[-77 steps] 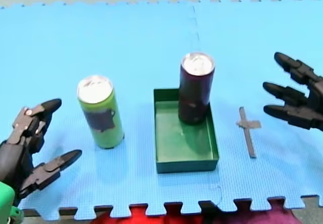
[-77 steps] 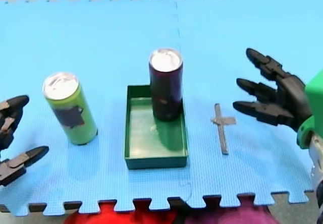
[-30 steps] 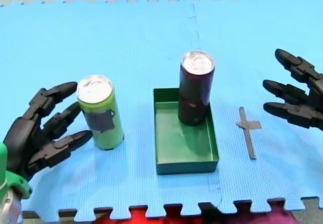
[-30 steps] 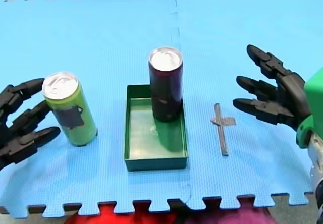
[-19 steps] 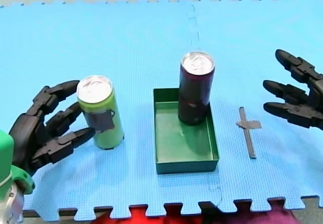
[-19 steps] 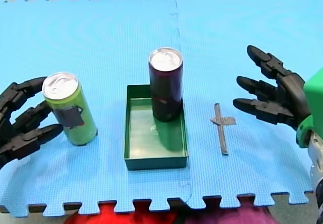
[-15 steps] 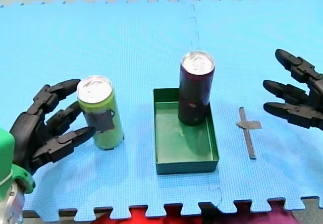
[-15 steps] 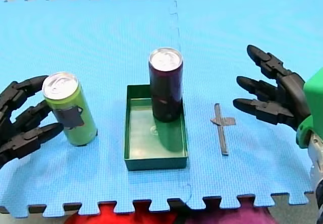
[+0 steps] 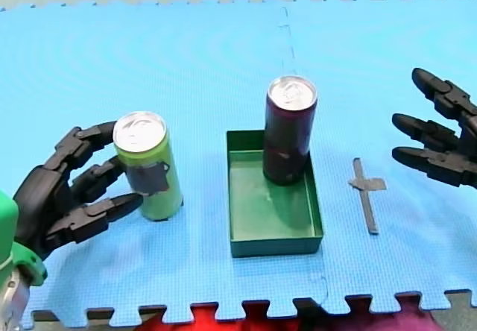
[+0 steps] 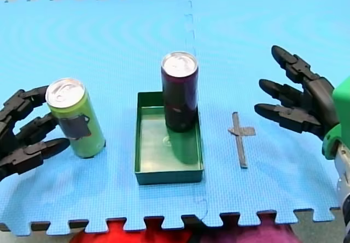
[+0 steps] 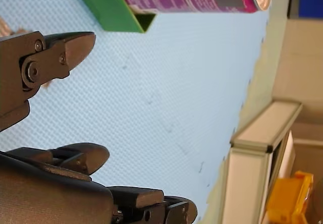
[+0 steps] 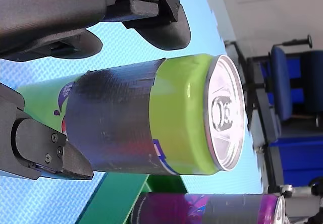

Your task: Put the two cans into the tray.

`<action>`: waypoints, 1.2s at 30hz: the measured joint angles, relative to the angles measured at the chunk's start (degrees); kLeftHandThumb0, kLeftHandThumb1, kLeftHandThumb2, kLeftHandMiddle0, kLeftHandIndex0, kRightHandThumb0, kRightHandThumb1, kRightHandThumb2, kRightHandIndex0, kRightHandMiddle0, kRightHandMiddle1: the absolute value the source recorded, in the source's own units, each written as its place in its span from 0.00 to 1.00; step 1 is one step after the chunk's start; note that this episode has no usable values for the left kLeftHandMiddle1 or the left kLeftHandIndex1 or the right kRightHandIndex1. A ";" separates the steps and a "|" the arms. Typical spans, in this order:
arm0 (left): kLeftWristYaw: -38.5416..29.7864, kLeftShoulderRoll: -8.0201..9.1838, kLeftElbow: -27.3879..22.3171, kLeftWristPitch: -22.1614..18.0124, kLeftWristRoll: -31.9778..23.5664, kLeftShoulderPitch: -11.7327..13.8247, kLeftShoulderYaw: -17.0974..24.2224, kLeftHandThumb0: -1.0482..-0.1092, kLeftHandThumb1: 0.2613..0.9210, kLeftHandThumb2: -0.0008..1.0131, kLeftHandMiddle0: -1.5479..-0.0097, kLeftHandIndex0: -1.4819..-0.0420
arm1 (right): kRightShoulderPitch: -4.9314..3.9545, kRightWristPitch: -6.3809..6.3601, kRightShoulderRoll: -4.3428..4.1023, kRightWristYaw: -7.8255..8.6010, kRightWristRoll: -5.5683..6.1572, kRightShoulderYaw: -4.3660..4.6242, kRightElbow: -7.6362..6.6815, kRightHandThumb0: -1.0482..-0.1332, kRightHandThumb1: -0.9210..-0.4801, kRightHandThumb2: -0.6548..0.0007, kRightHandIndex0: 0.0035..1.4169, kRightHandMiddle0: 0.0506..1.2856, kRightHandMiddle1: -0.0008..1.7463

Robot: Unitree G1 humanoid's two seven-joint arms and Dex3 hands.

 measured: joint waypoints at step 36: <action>-0.11 0.92 4.11 -1.70 1.00 -2.92 -0.36 0.00 0.85 0.00 0.82 0.99 | -0.01 -0.28 0.26 -0.71 0.00 0.41 -0.16 0.03 0.19 1.00 0.29 0.05 0.00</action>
